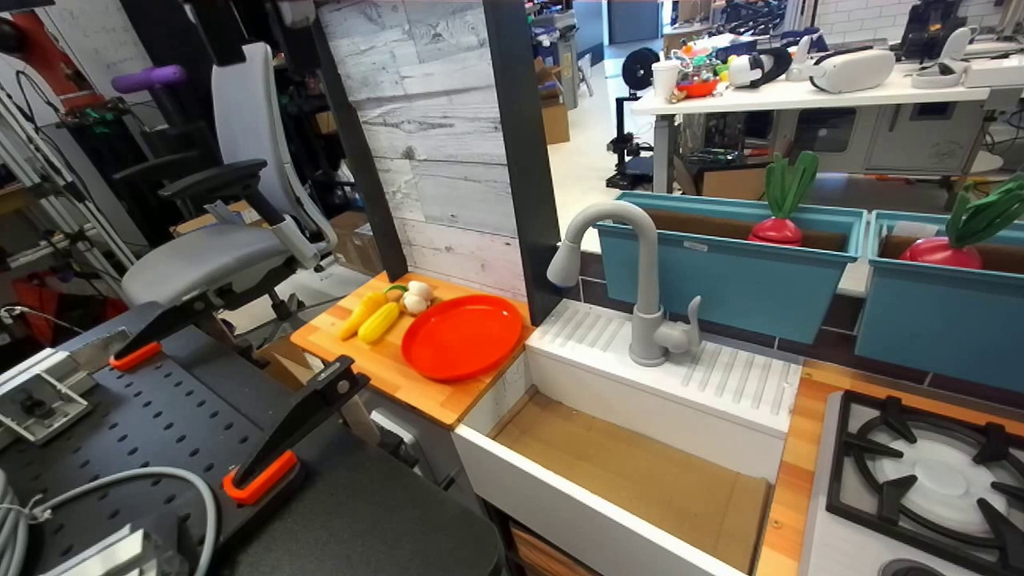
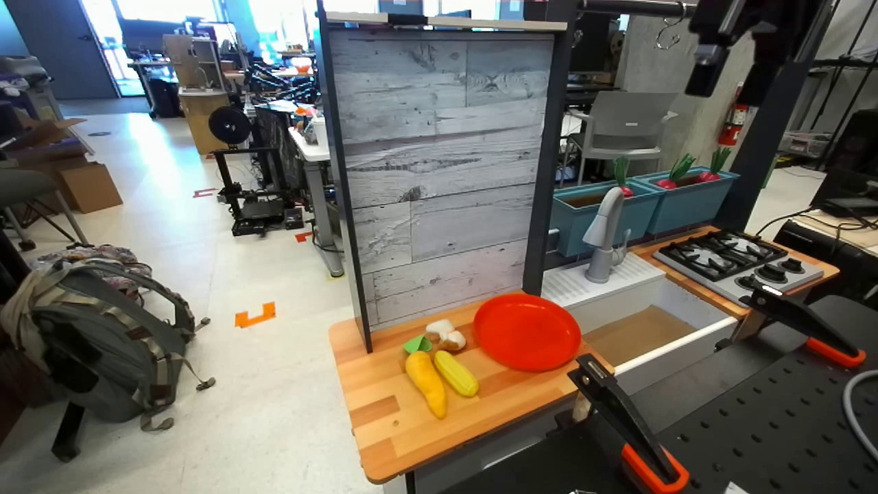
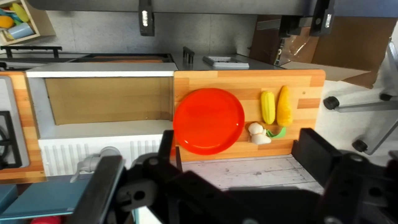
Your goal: Pick up the bear plush toy and put it on the plate
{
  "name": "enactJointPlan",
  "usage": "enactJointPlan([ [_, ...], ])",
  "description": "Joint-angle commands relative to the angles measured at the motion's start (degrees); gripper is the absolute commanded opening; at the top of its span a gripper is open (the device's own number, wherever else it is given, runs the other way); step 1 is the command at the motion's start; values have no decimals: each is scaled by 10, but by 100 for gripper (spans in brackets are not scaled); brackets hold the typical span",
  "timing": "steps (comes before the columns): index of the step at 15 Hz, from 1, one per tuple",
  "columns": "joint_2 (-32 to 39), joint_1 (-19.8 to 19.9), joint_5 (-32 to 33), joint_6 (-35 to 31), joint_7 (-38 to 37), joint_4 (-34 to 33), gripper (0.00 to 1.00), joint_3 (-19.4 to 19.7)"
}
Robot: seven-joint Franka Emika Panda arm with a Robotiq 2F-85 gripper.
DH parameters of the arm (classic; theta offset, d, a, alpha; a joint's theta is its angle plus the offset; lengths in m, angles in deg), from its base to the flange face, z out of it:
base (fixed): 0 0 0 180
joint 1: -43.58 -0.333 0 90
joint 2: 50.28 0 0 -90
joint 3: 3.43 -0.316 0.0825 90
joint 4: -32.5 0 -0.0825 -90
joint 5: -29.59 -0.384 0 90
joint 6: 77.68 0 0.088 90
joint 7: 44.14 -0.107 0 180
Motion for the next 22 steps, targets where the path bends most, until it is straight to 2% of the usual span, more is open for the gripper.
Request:
enactJointPlan([
  [1,93,-17,-69,-68,-12,-33,100,-29],
  [5,201,-18,-148,-151,-7,-68,100,-71],
  [10,327,10,-216,-232,-8,-132,100,-144],
  [13,395,16,-192,-269,-36,-174,100,-172],
  [18,498,11,-153,-282,-79,-253,100,-194],
  [22,571,-19,-105,-283,-139,-324,100,-178],
])
